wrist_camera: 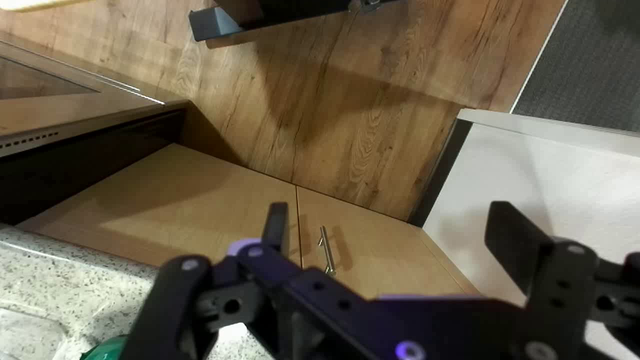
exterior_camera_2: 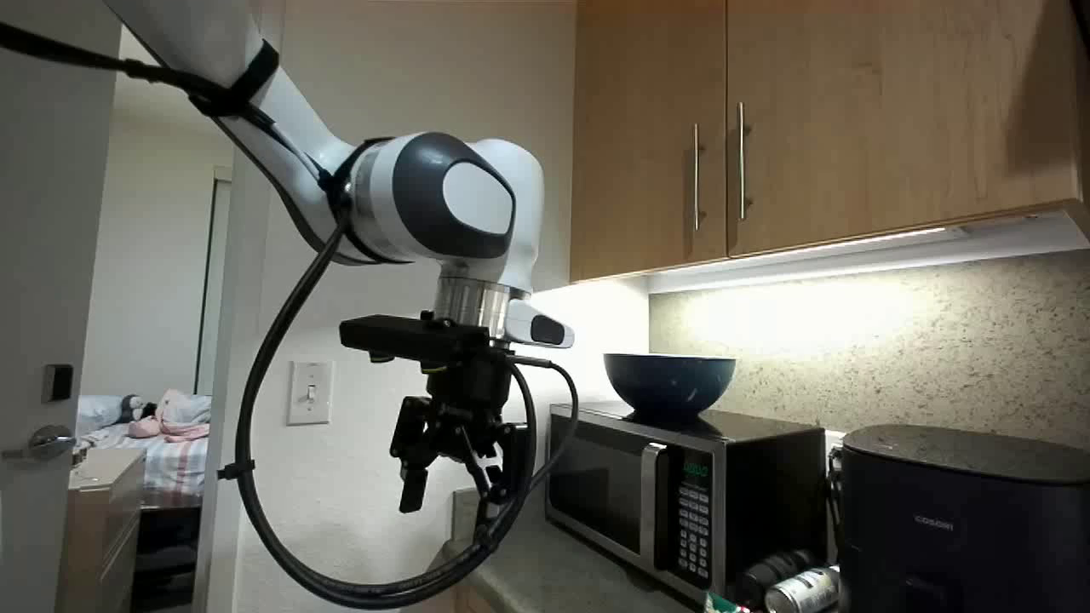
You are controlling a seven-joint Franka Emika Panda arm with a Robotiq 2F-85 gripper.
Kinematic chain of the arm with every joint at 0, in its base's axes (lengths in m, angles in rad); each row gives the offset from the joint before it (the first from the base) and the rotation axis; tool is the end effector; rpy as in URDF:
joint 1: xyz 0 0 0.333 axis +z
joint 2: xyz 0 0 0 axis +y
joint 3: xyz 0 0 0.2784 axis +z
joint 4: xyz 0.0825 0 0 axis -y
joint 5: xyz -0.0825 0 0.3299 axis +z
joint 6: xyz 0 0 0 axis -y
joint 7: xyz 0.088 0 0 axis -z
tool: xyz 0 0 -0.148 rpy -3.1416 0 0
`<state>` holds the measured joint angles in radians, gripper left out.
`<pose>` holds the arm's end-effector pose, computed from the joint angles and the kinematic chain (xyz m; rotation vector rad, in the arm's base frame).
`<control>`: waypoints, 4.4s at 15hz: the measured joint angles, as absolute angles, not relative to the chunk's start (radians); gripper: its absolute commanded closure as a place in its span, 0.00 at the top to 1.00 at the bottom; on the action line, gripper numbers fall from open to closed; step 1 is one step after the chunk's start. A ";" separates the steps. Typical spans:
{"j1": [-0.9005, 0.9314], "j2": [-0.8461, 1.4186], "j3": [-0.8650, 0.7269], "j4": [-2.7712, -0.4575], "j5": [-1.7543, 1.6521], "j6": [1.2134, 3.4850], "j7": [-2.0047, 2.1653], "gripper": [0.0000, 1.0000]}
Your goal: Open the microwave door
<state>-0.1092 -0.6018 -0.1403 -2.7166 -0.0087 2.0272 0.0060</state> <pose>0.3018 -0.0715 0.3524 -3.0387 0.3406 0.1280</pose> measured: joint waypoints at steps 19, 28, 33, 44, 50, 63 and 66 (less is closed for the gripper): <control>-0.095 -0.396 -0.082 -2.460 -0.008 1.930 0.013 1.00; -0.093 -0.267 -0.076 -2.341 -0.005 1.935 0.026 1.00; -0.090 -0.201 -0.082 -2.332 -0.002 2.180 0.026 1.00; -0.054 -0.042 -0.062 -2.237 0.006 2.328 0.026 1.00; -0.055 0.054 -0.071 -2.219 -0.064 2.537 0.143 1.00; -0.015 0.225 -0.170 -2.113 -0.301 2.717 0.395 1.00; 0.008 0.277 -0.205 -2.060 -0.344 2.716 0.428 1.00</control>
<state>0.0084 0.2770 -0.2054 -2.0602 -0.3438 2.7159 0.4283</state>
